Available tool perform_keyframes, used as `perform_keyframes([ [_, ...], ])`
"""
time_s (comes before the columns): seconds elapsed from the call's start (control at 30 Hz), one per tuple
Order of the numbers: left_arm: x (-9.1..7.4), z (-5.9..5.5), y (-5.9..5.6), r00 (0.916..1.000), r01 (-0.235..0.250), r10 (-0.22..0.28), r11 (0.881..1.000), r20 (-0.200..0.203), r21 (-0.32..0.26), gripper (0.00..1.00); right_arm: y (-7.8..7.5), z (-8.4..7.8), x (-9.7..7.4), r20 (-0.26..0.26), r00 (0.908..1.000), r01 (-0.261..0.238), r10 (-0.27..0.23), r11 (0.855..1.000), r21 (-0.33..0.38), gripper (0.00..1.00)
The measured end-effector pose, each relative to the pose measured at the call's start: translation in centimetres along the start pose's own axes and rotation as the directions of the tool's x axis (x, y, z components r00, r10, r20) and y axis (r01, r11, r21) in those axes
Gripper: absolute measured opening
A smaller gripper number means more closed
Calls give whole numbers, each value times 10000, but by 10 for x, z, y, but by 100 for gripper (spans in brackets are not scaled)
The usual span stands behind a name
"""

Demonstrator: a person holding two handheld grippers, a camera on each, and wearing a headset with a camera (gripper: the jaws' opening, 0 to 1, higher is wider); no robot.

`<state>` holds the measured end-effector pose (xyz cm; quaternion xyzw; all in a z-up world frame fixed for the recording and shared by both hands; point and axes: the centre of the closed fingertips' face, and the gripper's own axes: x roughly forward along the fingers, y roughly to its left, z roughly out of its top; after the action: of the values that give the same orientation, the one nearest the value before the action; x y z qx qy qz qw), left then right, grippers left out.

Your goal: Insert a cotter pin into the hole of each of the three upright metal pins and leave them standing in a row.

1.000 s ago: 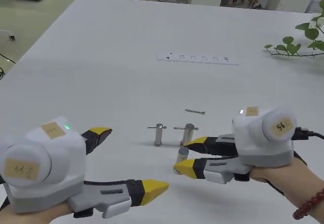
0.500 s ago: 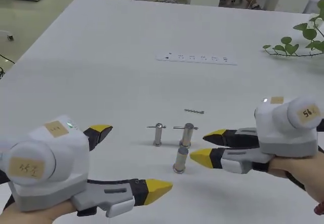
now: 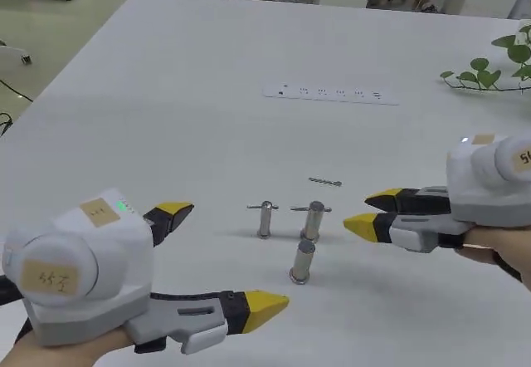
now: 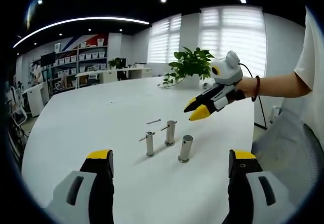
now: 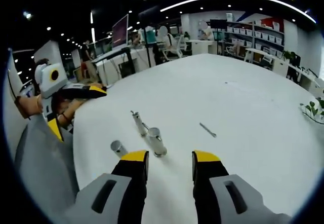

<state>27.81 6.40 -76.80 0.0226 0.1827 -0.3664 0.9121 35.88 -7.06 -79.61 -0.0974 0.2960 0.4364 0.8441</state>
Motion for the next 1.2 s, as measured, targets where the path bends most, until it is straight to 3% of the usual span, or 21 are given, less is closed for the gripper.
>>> perform_keyframes([
  [0.5,1,-4,3,10000,-60,59,9999,-71,-145,94,-32,6,27,-326,9994,102,-120,9985,-542,32],
  [0.93,1,-6,6,9998,-208,208,9998,-77,-51,93,-59,5,61,-1193,9924,117,-303,9880,-1542,28],
  [1.2,3,-5,1,10000,-62,62,10000,-5,-78,93,-70,7,78,-1685,9855,-145,-203,9791,-2028,24],
])
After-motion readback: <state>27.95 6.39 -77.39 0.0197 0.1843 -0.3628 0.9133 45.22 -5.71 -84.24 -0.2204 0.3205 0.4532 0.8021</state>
